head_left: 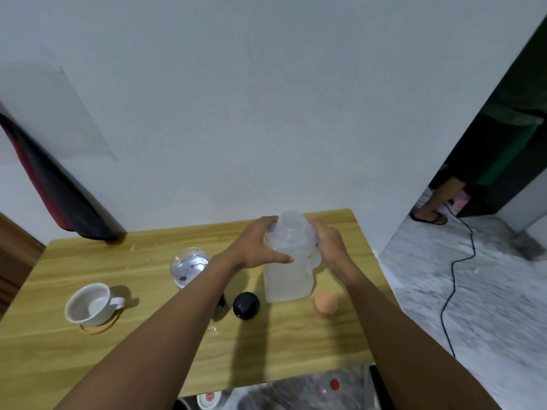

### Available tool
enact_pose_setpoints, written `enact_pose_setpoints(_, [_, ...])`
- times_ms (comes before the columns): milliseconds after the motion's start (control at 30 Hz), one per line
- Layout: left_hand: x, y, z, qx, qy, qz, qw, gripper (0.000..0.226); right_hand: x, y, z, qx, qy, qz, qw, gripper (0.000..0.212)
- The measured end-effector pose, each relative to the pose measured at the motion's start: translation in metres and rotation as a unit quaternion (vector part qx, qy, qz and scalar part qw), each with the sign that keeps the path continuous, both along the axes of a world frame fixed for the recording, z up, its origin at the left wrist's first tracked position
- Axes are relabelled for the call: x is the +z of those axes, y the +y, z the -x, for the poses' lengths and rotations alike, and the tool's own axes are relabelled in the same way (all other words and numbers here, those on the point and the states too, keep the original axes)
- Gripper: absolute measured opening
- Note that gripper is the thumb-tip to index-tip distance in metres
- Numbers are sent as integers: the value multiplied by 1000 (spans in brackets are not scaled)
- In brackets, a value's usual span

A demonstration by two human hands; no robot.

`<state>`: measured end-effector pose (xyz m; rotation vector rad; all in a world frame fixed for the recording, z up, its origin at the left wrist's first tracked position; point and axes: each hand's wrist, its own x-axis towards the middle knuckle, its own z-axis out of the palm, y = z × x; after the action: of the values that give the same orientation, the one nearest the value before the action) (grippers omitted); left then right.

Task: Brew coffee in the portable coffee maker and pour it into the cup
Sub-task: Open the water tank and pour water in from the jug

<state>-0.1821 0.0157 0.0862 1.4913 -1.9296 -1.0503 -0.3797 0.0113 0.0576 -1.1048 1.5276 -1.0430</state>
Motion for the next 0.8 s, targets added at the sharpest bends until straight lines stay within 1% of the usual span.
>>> enact_pose_setpoints(67, [0,-3,0,-9,-10,2,1000,94,-3,0,6,-1,7,7,1000,41])
enact_pose_setpoints(133, [1,-4,-2,-18,-14,-6,1000,93,-9,3,15,-29,17,28,999,45])
enact_pose_setpoints(167, [2,-5,-2,-25,-15,-12,1000,91,-15,7,20,-50,35,39,997,43])
enact_pose_setpoints(233, [4,-5,-3,-32,-8,-20,999,86,-35,20,33,-70,99,44,992,32])
enact_pose_setpoints(267, [5,-5,-3,-32,-3,-22,999,86,-49,27,40,-57,146,30,987,27])
enact_pose_setpoints(333, [6,-4,-2,-28,3,-15,999,85,-80,42,50,1,223,-29,974,19])
enact_pose_setpoints(367, [4,-4,-2,-26,2,-10,1000,83,-95,50,51,35,246,-66,966,26])
enact_pose_setpoints(433, [1,-3,-1,-24,4,-3,1000,79,-115,63,50,97,286,-117,946,55])
enact_pose_setpoints(467, [0,-4,-1,-24,7,-3,1000,78,-122,68,47,124,312,-128,933,69])
enact_pose_setpoints(500, [-2,-3,-1,-24,11,-5,1000,78,-129,74,45,148,343,-129,918,77])
enact_pose_setpoints(533, [-3,-4,-1,-24,13,-7,1000,77,-137,79,44,160,372,-119,906,78])
enact_pose_setpoints(567, [-4,-4,-2,-24,15,-9,1000,77,-143,82,41,159,395,-98,899,74])
enact_pose_setpoints(600, [-5,-4,-2,-25,16,-11,999,77,-146,85,41,140,402,-75,902,69])
enact_pose_setpoints(667, [-5,-4,-2,-29,18,-11,999,79,-139,84,38,70,369,-37,926,58])
enact_pose_setpoints(700, [-5,-4,-2,-30,18,-13,999,79,-129,82,38,46,372,-28,927,47])
enact_pose_setpoints(733, [-4,-3,-2,-31,18,-15,999,80,-114,79,38,40,390,-22,920,32])
enact_pose_setpoints(767, [-4,-4,-3,-32,19,-17,999,80,-102,75,41,43,407,-14,912,24])
enact_pose_setpoints(800, [-2,-3,-3,-34,19,-18,999,81,-88,71,44,18,393,9,919,24])
